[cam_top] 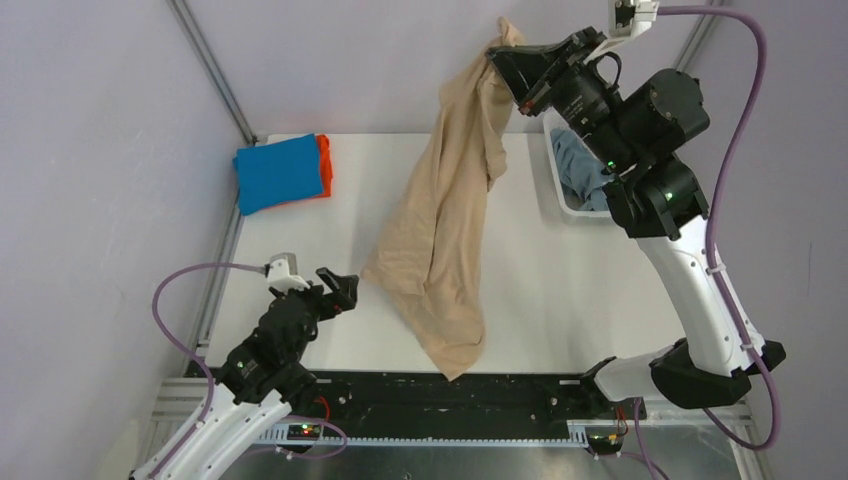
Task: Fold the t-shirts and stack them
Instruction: Move the tshirt to the center of the board
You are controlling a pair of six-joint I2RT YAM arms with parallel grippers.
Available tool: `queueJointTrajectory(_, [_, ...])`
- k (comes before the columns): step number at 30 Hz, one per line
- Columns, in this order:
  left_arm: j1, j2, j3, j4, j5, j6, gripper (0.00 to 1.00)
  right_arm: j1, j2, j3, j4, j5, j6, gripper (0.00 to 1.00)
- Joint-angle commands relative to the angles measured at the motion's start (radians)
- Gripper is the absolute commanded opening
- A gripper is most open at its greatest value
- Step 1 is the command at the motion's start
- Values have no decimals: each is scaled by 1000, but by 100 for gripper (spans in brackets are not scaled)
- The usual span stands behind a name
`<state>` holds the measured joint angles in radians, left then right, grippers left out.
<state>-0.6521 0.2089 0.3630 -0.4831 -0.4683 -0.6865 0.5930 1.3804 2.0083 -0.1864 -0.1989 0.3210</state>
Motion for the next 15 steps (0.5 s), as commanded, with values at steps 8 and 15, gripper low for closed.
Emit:
queueJointTrajectory(8, [-4,86,28,5,23,-39,98,-345,-398,-828,-243,393,232,0])
queueJointTrajectory(15, [-3,292,39,49,220,-64,98,-508,-542,-1321,-281,489,313,3])
